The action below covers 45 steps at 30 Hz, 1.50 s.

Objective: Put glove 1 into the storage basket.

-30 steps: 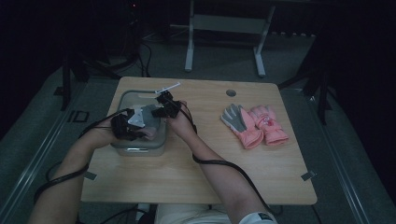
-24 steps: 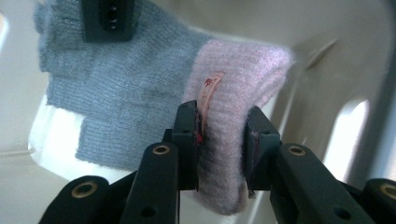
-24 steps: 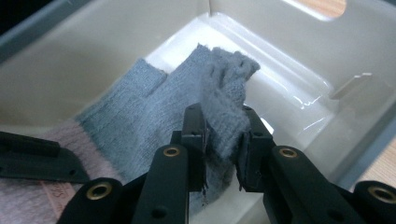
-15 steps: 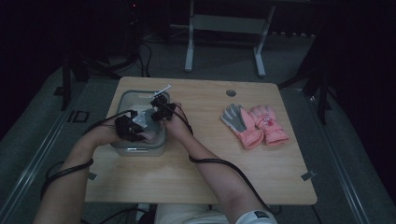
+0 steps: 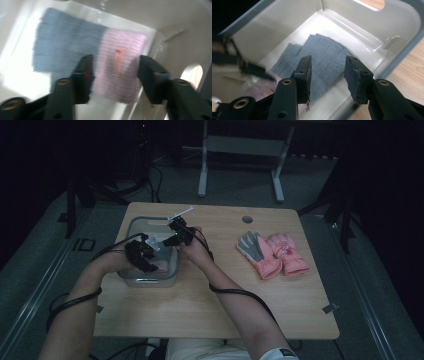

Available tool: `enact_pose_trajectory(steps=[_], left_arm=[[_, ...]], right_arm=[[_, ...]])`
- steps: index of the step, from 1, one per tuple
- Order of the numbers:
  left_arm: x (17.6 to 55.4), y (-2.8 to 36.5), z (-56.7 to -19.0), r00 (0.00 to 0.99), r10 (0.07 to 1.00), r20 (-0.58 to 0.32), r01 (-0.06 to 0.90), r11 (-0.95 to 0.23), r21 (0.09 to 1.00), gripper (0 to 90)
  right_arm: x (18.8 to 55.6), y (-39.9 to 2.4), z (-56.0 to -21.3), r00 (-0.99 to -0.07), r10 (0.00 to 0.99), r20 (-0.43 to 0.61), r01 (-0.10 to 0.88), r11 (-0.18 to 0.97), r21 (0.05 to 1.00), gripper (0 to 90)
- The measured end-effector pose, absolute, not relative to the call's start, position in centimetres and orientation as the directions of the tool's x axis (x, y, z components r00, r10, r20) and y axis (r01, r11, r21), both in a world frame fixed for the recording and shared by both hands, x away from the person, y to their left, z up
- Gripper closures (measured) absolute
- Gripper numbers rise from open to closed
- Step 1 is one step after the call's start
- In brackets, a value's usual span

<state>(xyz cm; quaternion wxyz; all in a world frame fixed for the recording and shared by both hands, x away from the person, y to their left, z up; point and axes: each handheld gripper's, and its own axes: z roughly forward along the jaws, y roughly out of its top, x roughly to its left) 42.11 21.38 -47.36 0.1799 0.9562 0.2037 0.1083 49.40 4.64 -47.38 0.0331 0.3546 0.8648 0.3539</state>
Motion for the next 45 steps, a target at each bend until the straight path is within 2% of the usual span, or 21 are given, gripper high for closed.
enact_pose_trajectory(steps=[1,5,9,13,18,23,29,33,35,38,40,45], left_arm=[[42.0,21.4,-47.0,0.887,0.442,0.131,0.360,-0.842,0.402,41.7],[41.5,21.3,-45.6,0.872,0.480,0.095,0.385,-0.794,0.471,22.8],[40.9,20.4,-44.7,0.864,0.494,0.095,0.386,-0.772,0.504,14.2],[40.1,19.3,-44.0,0.855,0.508,0.107,0.371,-0.741,0.559,13.0],[39.4,17.7,-43.4,0.856,0.513,0.067,0.366,-0.693,0.621,12.9],[38.7,15.9,-43.5,0.851,0.513,0.112,0.357,-0.722,0.593,13.0],[37.6,14.3,-43.6,0.863,0.497,0.091,0.342,-0.707,0.619,13.7],[36.4,12.4,-44.1,0.878,0.470,0.091,0.323,-0.721,0.613,10.0],[35.8,11.5,-44.6,0.878,0.462,0.127,0.303,-0.741,0.600,8.8],[35.0,10.2,-45.3,0.891,0.437,0.122,0.286,-0.750,0.597,7.0],[34.5,9.6,-45.6,0.902,0.420,0.097,0.282,-0.745,0.605,2.8],[33.5,8.0,-46.9,0.911,0.399,0.106,0.264,-0.762,0.591,2.7]], right_arm=[[49.3,4.2,-47.1,-0.748,0.633,0.200,0.587,0.490,0.644,57.4],[48.7,3.2,-46.4,-0.767,0.607,0.209,0.564,0.482,0.670,59.2],[47.9,2.5,-45.5,-0.787,0.583,0.199,0.537,0.489,0.688,60.0],[47.1,1.3,-44.3,-0.803,0.568,0.179,0.505,0.491,0.710,60.8],[46.2,-0.9,-43.1,-0.813,0.564,0.147,0.474,0.492,0.731,60.8],[45.5,-3.2,-43.0,-0.809,0.572,0.133,0.471,0.496,0.729,60.3],[45.0,-5.7,-43.5,-0.812,0.575,0.101,0.466,0.533,0.707,60.4],[44.4,-7.7,-43.5,-0.810,0.580,0.087,0.456,0.529,0.716,61.1],[44.2,-8.7,-43.5,-0.809,0.583,0.076,0.449,0.530,0.720,61.0],[44.0,-10.2,-43.4,-0.803,0.590,0.080,0.458,0.525,0.717,61.3],[43.9,-11.1,-43.4,-0.800,0.596,0.073,0.457,0.526,0.717,61.1],[43.8,-13.4,-43.4,-0.786,0.616,0.053,0.453,0.516,0.727,59.3]])
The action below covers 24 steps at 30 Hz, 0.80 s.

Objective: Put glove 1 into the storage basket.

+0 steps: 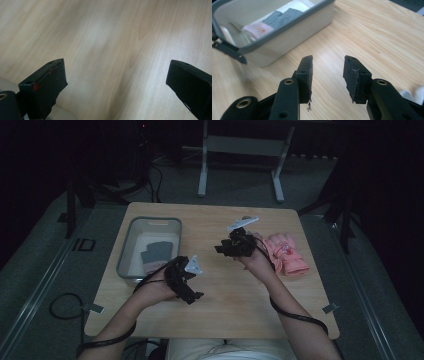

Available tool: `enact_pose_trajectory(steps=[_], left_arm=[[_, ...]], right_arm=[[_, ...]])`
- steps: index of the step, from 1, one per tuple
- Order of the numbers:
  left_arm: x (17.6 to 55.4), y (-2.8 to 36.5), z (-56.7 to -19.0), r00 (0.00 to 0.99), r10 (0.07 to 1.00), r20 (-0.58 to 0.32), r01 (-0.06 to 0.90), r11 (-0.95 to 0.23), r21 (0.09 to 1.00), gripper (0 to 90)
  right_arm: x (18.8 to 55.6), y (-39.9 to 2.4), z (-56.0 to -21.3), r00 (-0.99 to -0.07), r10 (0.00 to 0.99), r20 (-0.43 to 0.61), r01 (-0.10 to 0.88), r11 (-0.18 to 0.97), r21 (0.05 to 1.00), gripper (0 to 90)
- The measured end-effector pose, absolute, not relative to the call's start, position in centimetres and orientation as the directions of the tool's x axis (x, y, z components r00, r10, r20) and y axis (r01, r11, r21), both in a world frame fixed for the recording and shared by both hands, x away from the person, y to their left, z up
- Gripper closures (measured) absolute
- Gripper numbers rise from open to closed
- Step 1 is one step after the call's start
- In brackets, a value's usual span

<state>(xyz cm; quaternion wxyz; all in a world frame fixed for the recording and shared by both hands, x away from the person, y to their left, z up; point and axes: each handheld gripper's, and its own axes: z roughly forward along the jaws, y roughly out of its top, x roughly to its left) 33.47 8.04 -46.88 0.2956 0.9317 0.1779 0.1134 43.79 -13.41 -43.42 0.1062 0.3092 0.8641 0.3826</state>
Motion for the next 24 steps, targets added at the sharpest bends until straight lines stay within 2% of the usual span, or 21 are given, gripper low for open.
enact_pose_trajectory(steps=[9,12,15,24], left_arm=[[32.1,6.7,-50.0,0.931,0.328,0.162,0.177,-0.792,0.584,4.3],[31.6,6.3,-51.4,0.935,0.334,0.117,0.205,-0.780,0.592,4.3],[31.0,6.1,-52.4,0.941,0.317,0.120,0.194,-0.794,0.576,4.4],[29.7,7.0,-54.0,0.903,0.416,0.105,0.255,-0.717,0.649,4.4]], right_arm=[[43.9,-17.8,-43.9,-0.787,0.617,0.001,0.407,0.517,0.753,62.3],[44.3,-19.4,-44.3,-0.776,0.630,-0.024,0.409,0.532,0.741,63.8],[44.9,-20.9,-44.8,-0.757,0.652,-0.040,0.426,0.539,0.726,64.3],[47.3,-23.4,-46.9,-0.715,0.684,-0.140,0.464,0.616,0.637,65.1]])
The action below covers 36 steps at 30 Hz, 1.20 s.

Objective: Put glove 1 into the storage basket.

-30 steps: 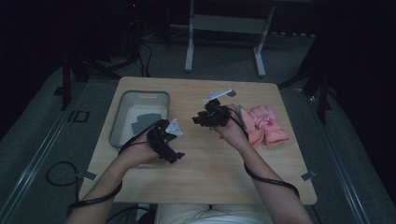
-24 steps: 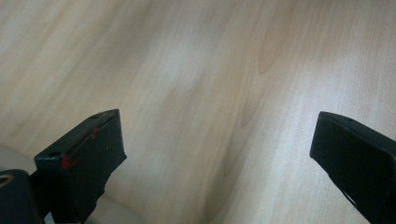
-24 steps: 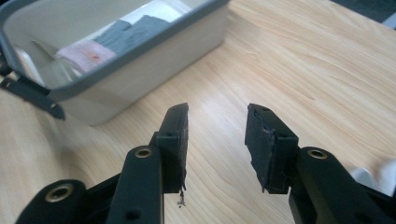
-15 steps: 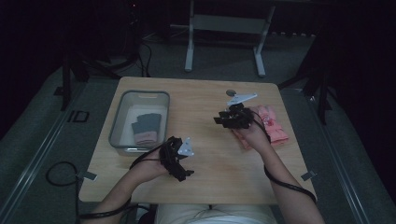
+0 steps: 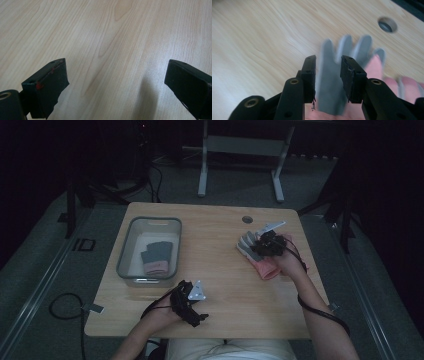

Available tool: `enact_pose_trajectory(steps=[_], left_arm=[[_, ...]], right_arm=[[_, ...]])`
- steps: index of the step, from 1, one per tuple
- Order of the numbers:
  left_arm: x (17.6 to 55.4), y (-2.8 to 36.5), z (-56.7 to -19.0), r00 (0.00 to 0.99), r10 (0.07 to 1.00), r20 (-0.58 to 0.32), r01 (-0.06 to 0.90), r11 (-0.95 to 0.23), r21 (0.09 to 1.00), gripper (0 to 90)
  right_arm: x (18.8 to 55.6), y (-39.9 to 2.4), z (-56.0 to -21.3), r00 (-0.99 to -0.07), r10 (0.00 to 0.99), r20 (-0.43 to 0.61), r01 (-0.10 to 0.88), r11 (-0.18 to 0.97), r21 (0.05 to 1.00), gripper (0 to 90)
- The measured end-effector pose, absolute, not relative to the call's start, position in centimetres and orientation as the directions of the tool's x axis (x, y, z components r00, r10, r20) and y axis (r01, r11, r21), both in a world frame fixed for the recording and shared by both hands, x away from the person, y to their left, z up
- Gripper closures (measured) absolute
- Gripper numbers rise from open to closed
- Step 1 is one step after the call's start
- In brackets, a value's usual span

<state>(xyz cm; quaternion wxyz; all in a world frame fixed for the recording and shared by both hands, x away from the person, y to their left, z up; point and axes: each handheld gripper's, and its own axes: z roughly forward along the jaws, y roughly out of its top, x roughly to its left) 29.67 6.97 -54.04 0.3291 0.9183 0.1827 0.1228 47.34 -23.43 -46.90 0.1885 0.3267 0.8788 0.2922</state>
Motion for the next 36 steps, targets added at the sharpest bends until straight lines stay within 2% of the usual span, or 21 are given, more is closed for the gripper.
enact_pose_trajectory(steps=[4,11,17,21,26,36], left_arm=[[29.2,7.1,-54.9,0.884,0.454,0.108,0.281,-0.703,0.653,4.4],[28.5,7.9,-54.9,0.838,0.537,0.091,0.314,-0.613,0.725,4.0],[28.1,8.5,-54.6,0.809,0.579,0.099,0.318,-0.574,0.754,4.0],[27.9,8.4,-54.9,0.823,0.558,0.111,0.301,-0.593,0.747,4.0],[27.9,8.4,-55.2,0.833,0.546,0.093,0.308,-0.595,0.742,4.1],[27.5,8.4,-55.5,0.840,0.532,0.109,0.291,-0.610,0.737,4.1]], right_arm=[[48.2,-24.3,-48.4,-0.704,0.699,-0.126,0.514,0.624,0.589,65.0],[48.6,-24.9,-51.4,-0.693,0.713,-0.106,0.557,0.624,0.548,63.0],[48.8,-25.1,-52.6,-0.672,0.739,-0.050,0.598,0.581,0.553,75.7],[48.6,-24.9,-52.5,-0.622,0.782,-0.032,0.635,0.528,0.563,82.9],[48.1,-24.6,-50.9,-0.544,0.839,0.013,0.682,0.433,0.589,88.8],[43.5,-21.5,-44.4,-0.521,0.852,0.047,0.608,0.332,0.722,89.1]])
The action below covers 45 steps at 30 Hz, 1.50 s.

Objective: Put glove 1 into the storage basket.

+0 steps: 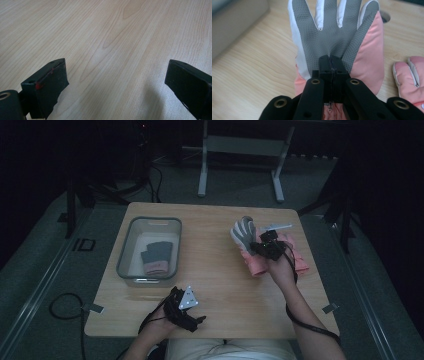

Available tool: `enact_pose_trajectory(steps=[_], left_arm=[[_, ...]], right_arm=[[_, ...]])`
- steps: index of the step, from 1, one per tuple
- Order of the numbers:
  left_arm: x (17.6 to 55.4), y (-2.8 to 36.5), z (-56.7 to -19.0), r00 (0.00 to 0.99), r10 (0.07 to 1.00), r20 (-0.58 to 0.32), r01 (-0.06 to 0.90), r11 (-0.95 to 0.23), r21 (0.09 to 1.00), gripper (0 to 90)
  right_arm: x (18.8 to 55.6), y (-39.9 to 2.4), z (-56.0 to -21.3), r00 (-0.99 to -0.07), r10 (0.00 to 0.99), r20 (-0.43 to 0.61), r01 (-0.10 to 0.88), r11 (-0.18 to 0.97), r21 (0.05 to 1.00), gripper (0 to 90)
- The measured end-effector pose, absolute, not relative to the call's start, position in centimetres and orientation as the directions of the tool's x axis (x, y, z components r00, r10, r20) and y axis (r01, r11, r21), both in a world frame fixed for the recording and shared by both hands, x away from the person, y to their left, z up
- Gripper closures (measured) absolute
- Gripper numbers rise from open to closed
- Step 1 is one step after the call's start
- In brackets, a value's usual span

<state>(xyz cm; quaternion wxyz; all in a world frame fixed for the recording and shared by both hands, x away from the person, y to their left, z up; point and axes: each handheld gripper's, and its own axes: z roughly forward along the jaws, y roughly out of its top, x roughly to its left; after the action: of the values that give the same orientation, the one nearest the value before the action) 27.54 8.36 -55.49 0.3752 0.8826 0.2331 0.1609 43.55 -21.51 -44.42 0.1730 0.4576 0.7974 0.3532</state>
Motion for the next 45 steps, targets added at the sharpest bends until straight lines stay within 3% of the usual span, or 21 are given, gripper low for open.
enact_pose_trajectory(steps=[9,13,21,38,43,45], left_arm=[[27.2,8.4,-55.2,0.835,0.536,0.127,0.266,-0.594,0.759,4.2],[27.0,8.1,-55.1,0.841,0.525,0.130,0.256,-0.599,0.759,4.2],[26.9,7.8,-55.5,0.848,0.509,0.144,0.242,-0.615,0.750,4.1],[26.7,7.5,-55.8,0.861,0.485,0.152,0.225,-0.632,0.742,4.1],[26.7,7.6,-55.8,0.863,0.482,0.153,0.221,-0.631,0.743,4.1],[26.7,7.6,-55.8,0.864,0.479,0.156,0.218,-0.635,0.741,4.1]], right_arm=[[38.3,-18.8,-41.8,-0.413,0.909,0.050,0.577,0.219,0.787,89.1],[37.0,-17.5,-42.8,-0.396,0.918,0.033,0.576,0.221,0.787,89.0],[35.7,-15.9,-48.4,-0.325,0.937,0.131,0.648,0.120,0.752,89.1],[39.5,-14.5,-52.9,-0.225,0.959,0.171,0.735,0.053,0.676,87.4],[39.8,-14.2,-53.0,-0.239,0.958,0.160,0.743,0.074,0.665,79.7],[39.8,-14.1,-52.6,-0.250,0.954,0.167,0.741,0.077,0.668,72.0]])
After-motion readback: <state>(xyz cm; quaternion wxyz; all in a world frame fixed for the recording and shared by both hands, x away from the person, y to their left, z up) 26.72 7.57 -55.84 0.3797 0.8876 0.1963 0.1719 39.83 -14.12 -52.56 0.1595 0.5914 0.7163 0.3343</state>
